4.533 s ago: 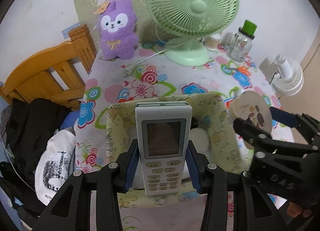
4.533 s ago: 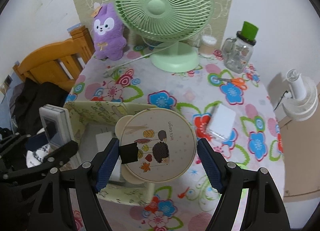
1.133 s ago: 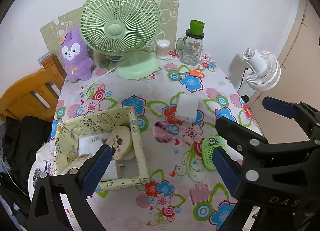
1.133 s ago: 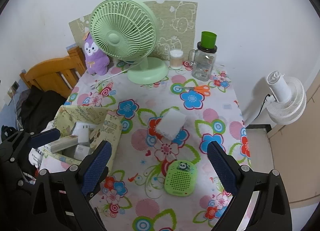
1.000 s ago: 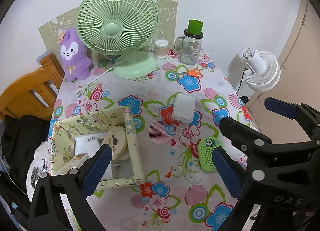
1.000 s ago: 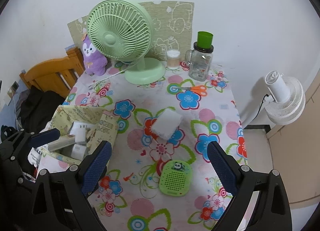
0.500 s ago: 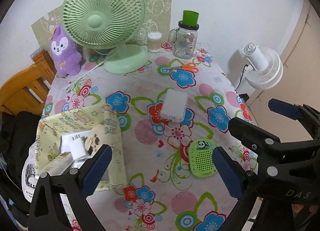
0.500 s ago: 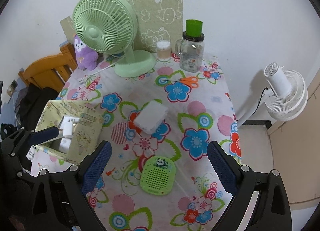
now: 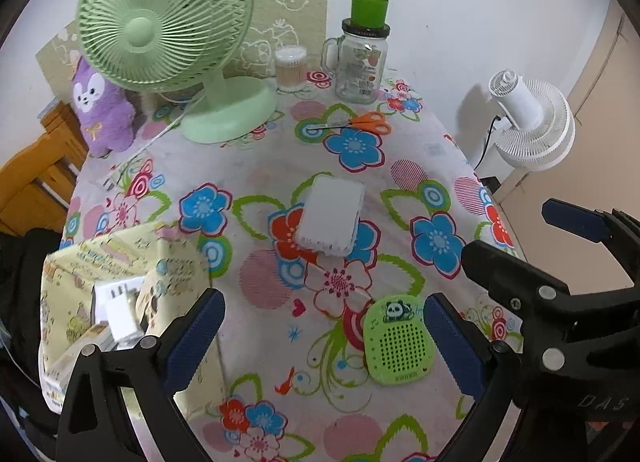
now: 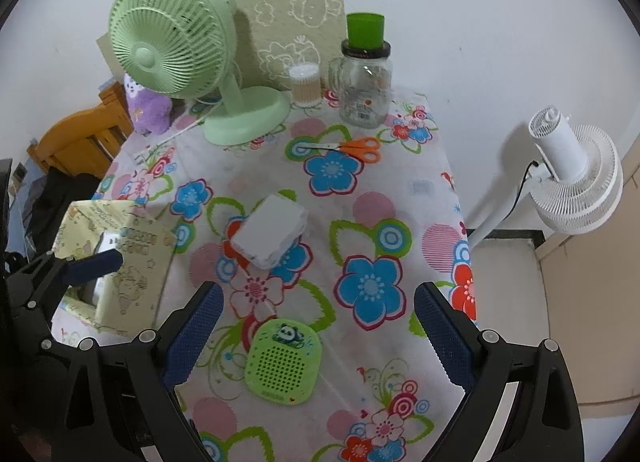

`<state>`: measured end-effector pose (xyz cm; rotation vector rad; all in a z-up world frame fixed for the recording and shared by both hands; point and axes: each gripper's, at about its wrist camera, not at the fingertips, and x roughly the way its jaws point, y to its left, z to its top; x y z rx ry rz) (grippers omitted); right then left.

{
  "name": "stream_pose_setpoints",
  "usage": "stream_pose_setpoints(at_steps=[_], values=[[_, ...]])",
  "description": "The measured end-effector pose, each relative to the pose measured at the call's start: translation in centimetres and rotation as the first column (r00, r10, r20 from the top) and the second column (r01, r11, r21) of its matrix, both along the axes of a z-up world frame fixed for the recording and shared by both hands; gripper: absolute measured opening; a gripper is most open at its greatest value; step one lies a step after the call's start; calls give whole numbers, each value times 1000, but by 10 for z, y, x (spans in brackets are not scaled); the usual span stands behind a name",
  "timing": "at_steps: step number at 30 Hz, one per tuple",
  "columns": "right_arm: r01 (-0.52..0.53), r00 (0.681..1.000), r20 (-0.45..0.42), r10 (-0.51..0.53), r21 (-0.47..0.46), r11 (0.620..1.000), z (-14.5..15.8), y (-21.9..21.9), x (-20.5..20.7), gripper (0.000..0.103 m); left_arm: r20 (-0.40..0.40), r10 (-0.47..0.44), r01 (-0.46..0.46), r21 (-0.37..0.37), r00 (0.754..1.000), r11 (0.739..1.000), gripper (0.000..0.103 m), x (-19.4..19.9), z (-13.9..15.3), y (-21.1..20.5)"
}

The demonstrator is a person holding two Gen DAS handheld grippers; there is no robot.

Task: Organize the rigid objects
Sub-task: 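Move both open tools toward the white power bank and green panda speaker, then close the left tool on the white power bank while the right tool closes on the green speaker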

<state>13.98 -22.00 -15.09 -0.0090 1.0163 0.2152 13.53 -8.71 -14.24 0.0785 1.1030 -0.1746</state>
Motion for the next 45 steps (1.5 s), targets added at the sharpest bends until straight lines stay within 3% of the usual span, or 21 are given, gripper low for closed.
stream_pose_setpoints(at_steps=[21,32,35,40,45], values=[[99,993,-66,-100,-17,995,-62,-21,62,98,-43,-144,146,47,989,988,98,77,-62,-24],[170,977,-128,-168,10,985,-97,-32,80,98,-109,-192,197,38,975,980,92,108,-102,-33],[180,974,-142,-177,14,983,-104,-34,83,98,-124,-192,198,34,973,980,85,111,-108,-34],[193,969,-162,-186,30,981,-112,-35,84,98,-115,-206,212,41,972,976,61,109,-112,-35],[197,968,-166,-191,19,980,-112,-34,85,98,-113,-203,211,65,973,975,60,107,-110,-36]])
